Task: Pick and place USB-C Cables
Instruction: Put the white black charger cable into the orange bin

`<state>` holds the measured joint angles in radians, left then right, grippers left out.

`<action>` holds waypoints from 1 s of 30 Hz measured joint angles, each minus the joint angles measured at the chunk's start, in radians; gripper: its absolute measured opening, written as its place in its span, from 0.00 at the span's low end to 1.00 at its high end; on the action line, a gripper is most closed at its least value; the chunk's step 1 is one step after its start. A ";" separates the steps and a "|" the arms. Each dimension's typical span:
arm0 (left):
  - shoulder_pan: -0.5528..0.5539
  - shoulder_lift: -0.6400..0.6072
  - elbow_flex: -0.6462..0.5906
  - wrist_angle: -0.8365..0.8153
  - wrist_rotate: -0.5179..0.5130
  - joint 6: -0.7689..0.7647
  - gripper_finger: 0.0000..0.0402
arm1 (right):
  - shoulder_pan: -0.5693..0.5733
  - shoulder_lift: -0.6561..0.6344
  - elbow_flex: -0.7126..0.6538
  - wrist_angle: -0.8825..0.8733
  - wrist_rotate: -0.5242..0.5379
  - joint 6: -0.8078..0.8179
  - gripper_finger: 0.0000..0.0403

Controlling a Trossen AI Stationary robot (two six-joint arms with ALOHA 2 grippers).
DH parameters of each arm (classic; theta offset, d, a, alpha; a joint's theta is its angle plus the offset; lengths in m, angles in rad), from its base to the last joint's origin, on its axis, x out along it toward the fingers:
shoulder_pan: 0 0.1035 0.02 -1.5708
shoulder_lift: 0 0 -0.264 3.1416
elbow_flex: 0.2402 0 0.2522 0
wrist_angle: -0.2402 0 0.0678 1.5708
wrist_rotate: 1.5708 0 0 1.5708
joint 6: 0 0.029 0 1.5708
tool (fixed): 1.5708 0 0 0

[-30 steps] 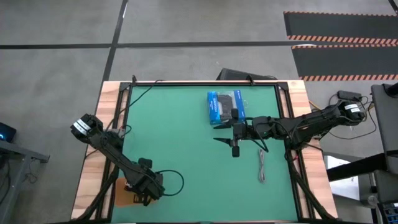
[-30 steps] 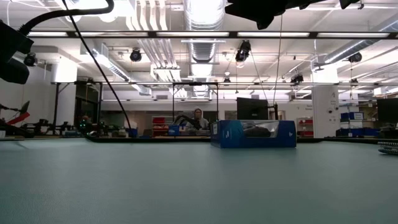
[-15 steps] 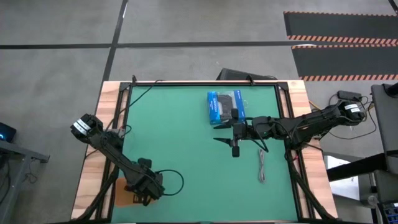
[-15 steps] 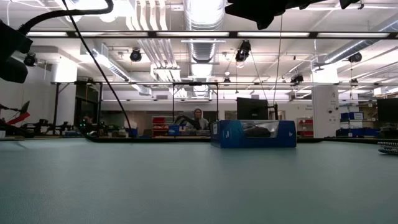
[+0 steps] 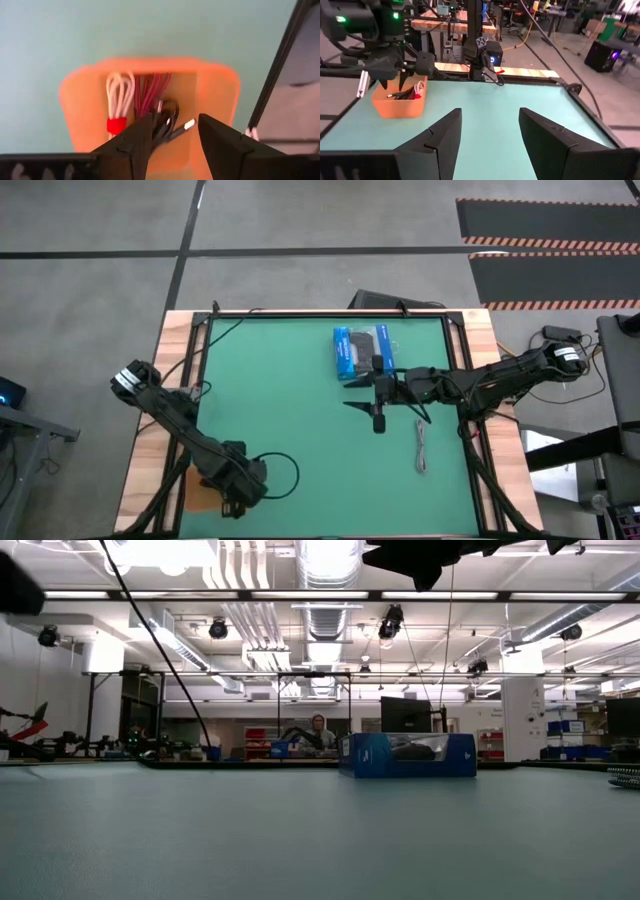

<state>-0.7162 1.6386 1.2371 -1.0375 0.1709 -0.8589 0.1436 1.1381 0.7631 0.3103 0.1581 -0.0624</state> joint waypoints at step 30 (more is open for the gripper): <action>0.094 -0.073 0.078 0.148 -0.814 0.778 0.36 | 0.128 0.003 0.000 -0.595 -0.359 1.099 0.47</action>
<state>-0.6226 1.5654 1.3155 -0.8894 -0.6433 -0.0809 0.2715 1.1408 0.7628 -0.2847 -0.2010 1.0364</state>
